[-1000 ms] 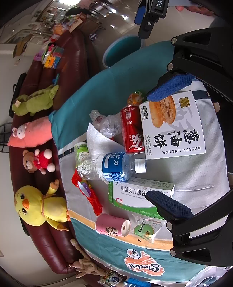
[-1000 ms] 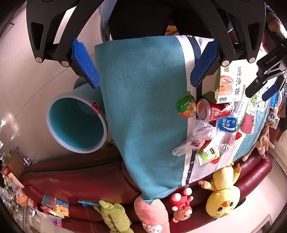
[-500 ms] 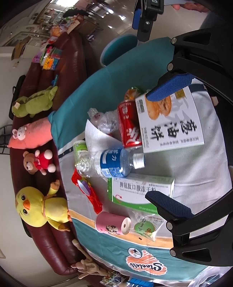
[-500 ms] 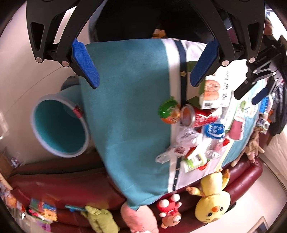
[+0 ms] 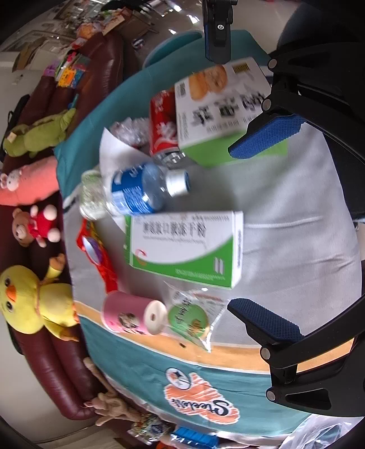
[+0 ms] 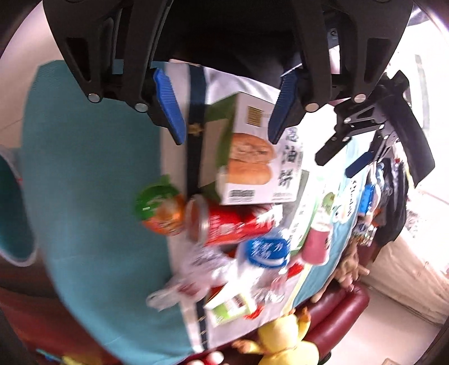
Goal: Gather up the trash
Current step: 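Grasp the green medicine box with the left tool while the right tool grasps the sandwich box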
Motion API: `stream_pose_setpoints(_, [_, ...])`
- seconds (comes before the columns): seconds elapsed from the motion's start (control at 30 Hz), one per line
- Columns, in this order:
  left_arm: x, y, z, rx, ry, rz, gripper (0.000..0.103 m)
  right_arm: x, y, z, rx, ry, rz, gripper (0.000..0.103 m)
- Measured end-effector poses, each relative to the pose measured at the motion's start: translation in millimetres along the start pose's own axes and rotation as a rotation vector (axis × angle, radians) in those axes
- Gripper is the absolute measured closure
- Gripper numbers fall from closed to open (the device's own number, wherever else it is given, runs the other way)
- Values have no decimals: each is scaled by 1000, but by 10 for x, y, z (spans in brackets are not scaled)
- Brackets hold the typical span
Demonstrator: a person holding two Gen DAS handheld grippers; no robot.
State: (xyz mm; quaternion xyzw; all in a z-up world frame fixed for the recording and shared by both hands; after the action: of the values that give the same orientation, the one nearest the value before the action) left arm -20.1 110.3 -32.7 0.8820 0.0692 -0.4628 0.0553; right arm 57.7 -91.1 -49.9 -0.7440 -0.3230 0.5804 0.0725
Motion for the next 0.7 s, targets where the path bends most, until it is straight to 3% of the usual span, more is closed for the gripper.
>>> stream_pose_setpoints(0.33, [127,-312,71,-69,-47,35,4,408,-105,-173,27,-50,-83,43])
stream_pose_setpoints(0.47, [118,-304,65,-75,-56,35,4,364,-298,-180,-9,-23,-142,74])
stream_pose_setpoints(0.6, [104,-333,58,-73,-48,31,4,196,-620,-206,-105,1,-114,98])
stream_pose_setpoints(0.7, [109,-304,5,-59,-43,25,4,131,-820,-223,-189,14,-29,101])
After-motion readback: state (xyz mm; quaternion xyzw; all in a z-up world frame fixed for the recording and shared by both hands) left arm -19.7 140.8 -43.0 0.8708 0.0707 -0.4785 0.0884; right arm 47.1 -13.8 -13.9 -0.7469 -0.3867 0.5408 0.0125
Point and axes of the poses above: each gripper's, at about its wrist camera, not at the fingertips, and x roughly the way its jaws point, y to its right, z to its underside, the point moved 1 cm from there along x, roughly the way its jaws point, and after that the axes turned 5 degrees about -x, right-handed, at the moved point
